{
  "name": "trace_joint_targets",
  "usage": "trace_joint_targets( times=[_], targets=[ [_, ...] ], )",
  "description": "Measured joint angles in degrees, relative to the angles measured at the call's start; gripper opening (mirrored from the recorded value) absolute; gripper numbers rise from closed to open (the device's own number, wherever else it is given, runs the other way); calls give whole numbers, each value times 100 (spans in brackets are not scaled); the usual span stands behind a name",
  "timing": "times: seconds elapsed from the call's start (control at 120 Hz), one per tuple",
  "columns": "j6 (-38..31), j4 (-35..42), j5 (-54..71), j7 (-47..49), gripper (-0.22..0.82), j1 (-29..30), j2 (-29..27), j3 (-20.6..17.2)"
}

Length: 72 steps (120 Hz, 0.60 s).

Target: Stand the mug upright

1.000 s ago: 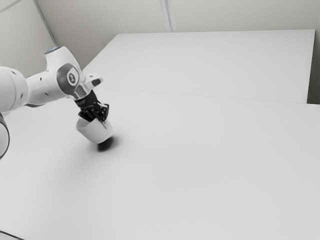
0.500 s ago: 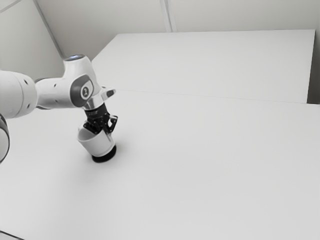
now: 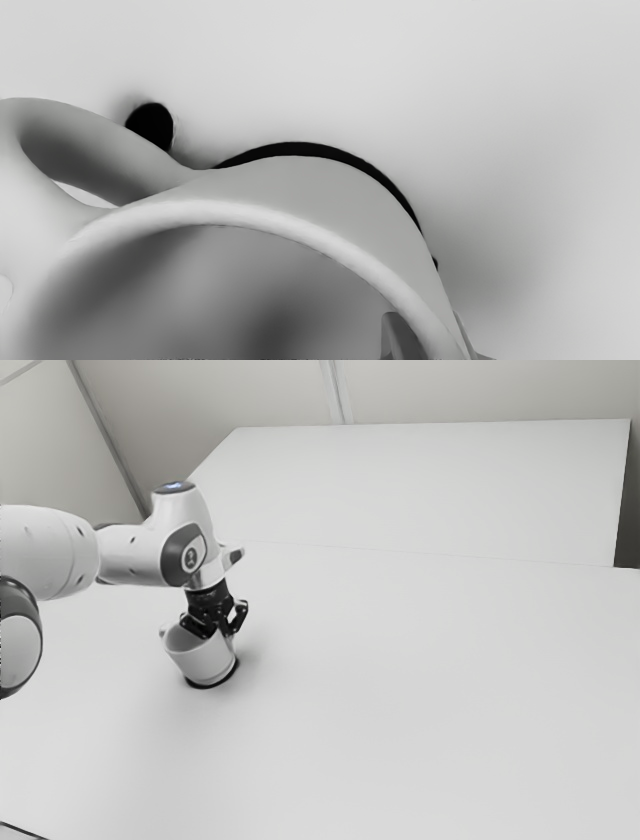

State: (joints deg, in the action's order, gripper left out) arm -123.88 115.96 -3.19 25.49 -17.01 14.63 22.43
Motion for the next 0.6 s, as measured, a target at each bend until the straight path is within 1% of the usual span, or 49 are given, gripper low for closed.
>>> trace_joint_targets(
  times=[0.042,0.2,0.25,0.308,0.442,0.6],
  targets=[
    [-11,-16,-2,68,-16,-7,29,1],
    [-23,-119,-83,202,19,-39,109,-2],
    [-10,-132,-101,233,28,-47,107,2],
    [22,-138,-115,265,35,-49,79,5],
    [150,-141,-127,315,47,-50,-90,21],
    [415,-290,-117,295,54,-51,-484,34]
  ],
)
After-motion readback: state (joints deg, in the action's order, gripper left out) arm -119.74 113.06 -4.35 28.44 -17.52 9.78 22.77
